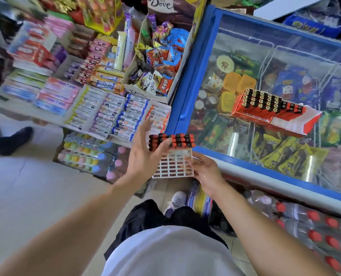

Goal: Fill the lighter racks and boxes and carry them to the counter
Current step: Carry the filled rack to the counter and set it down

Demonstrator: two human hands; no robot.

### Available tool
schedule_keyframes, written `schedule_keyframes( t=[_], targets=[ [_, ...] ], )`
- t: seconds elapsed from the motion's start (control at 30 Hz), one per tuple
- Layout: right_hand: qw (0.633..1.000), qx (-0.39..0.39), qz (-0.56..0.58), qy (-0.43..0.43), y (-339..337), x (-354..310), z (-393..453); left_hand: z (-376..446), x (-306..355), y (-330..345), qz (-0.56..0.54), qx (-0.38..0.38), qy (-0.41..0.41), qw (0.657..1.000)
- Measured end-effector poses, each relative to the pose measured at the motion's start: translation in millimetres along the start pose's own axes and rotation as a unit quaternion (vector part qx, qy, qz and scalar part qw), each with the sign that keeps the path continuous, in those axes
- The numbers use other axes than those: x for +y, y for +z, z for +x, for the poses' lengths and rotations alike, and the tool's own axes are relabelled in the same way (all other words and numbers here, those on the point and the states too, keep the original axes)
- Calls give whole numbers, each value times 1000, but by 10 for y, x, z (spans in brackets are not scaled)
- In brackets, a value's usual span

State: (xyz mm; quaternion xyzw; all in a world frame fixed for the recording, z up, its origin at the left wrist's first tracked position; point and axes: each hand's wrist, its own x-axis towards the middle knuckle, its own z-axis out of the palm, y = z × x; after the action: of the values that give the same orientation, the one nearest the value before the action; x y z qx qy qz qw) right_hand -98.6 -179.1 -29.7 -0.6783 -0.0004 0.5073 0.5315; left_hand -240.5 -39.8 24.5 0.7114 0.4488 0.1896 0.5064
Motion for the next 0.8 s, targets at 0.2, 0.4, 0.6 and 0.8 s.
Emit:
schedule_keyframes(
  t=[0.2, 0.4, 0.6, 0.8],
  targets=[
    [997, -65, -50, -4, 875, 71, -112, -422, -612, -732, -130, 167, -171, 962],
    [996, -70, -59, -6, 1997, 339, -197, -590, -1199, -1668, -156, 110, -193, 962],
    [994, -41, -79, -59, 3301, 713, -333, -505, -1929, -2823, -46, 79, -179, 980],
    [972, -16, -203, -114, 4387, 841, -400, -323, -2288, -3835, -37, 90, -175, 980]
  ],
)
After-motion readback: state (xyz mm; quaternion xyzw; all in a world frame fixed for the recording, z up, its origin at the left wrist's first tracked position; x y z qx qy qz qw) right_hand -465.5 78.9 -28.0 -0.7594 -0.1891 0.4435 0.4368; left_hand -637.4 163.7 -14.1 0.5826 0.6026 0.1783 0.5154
